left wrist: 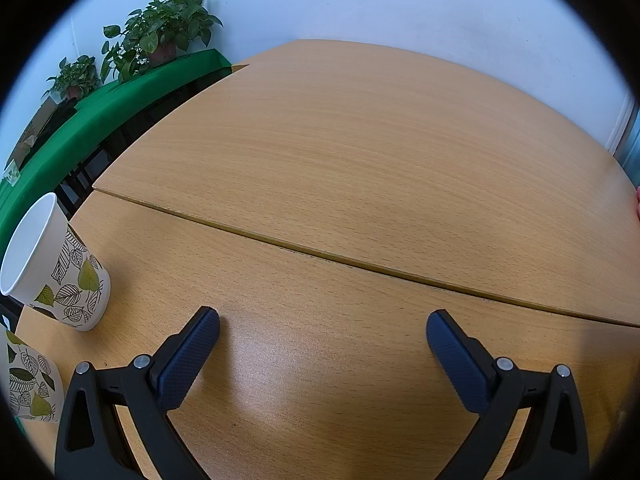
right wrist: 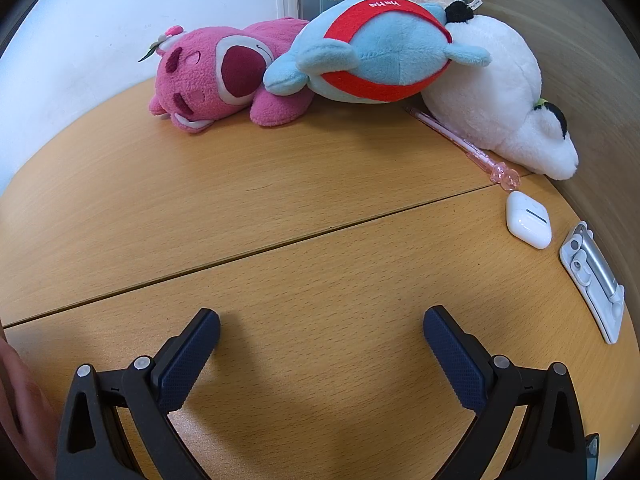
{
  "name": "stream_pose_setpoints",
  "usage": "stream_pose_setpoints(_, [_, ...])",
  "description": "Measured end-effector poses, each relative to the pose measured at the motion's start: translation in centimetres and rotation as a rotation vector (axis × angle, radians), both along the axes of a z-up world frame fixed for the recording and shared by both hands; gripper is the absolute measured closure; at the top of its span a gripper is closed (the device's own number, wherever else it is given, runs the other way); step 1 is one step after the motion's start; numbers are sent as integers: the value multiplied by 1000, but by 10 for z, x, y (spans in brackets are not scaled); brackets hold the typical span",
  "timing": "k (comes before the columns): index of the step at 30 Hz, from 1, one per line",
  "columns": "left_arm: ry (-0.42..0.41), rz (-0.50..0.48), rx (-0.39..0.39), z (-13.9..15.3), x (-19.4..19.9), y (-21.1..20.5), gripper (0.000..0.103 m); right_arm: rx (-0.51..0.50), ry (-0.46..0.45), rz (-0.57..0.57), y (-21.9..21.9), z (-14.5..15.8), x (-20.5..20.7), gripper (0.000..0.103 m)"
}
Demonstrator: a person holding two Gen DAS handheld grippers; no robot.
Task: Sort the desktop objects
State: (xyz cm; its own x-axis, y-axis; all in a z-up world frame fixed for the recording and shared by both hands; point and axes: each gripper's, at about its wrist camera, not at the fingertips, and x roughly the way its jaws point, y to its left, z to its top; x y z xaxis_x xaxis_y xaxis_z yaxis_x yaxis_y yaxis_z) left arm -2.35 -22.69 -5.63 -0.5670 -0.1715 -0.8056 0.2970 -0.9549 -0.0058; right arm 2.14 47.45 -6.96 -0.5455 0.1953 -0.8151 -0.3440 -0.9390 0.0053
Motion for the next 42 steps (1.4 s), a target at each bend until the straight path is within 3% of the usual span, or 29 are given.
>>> stream_pose_setpoints(42, [0,4,0,1,-1,-1,0,-1,0,0,-2,1,-2,0])
